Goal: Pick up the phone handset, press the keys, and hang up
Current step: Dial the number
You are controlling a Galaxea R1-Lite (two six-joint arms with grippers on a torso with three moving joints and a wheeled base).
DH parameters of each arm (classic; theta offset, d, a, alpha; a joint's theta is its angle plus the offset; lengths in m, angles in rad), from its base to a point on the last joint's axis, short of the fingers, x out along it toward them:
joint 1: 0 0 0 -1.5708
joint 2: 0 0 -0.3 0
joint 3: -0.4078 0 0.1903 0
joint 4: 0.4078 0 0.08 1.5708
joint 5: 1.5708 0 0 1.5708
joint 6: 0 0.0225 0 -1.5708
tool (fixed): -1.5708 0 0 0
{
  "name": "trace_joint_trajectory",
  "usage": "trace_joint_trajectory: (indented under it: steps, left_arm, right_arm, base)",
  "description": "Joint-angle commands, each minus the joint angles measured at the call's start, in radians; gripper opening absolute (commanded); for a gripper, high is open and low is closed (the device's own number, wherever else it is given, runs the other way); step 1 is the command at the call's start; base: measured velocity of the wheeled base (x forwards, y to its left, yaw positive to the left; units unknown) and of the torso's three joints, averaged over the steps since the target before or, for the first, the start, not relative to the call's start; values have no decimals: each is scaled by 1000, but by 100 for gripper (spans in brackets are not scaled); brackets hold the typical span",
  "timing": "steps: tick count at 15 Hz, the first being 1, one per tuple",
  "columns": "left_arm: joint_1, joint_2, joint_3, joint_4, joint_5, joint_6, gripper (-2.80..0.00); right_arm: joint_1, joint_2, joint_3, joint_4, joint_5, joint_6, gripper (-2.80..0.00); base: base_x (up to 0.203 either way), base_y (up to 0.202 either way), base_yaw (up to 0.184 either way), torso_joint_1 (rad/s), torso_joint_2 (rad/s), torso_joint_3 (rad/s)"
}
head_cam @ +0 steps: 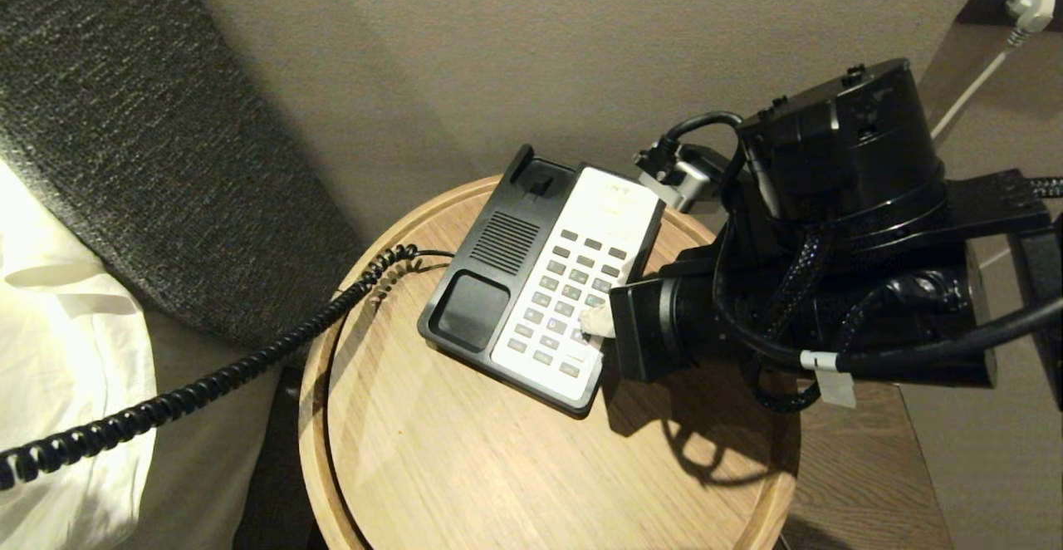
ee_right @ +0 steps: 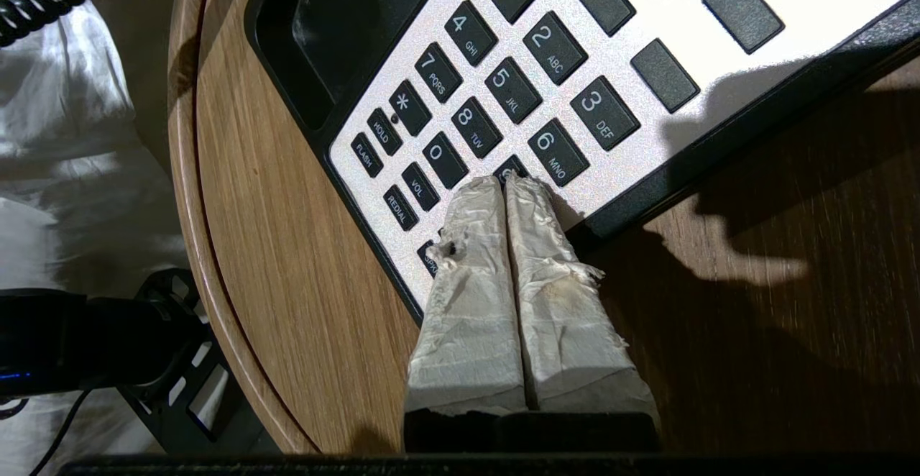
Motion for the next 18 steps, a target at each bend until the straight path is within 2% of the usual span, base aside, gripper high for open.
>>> trace_joint_trajectory:
  steps: [1, 4, 9, 18]
  left_arm:
    - [0, 3, 0, 1, 2, -4, -280]
    - [0, 3, -2, 1, 2, -4, -280]
    - [0, -3, 1, 1, 3, -4, -280]
    - [0, 0, -2, 1, 3, -4, -280]
  right_arm:
    - [-1, 1, 4, 2, -1, 0, -280]
    - [-2, 0, 42, -9, -18, -26, -280]
    - [-18, 7, 42, -10, -18, -25, -280]
    - [-8, -29, -13, 1, -4, -14, -280]
  base:
    - [0, 0, 0, 0, 0, 0]
    - [0, 0, 0, 0, 0, 0]
    - [0, 0, 0, 0, 0, 0]
    - [0, 0, 0, 0, 0, 0]
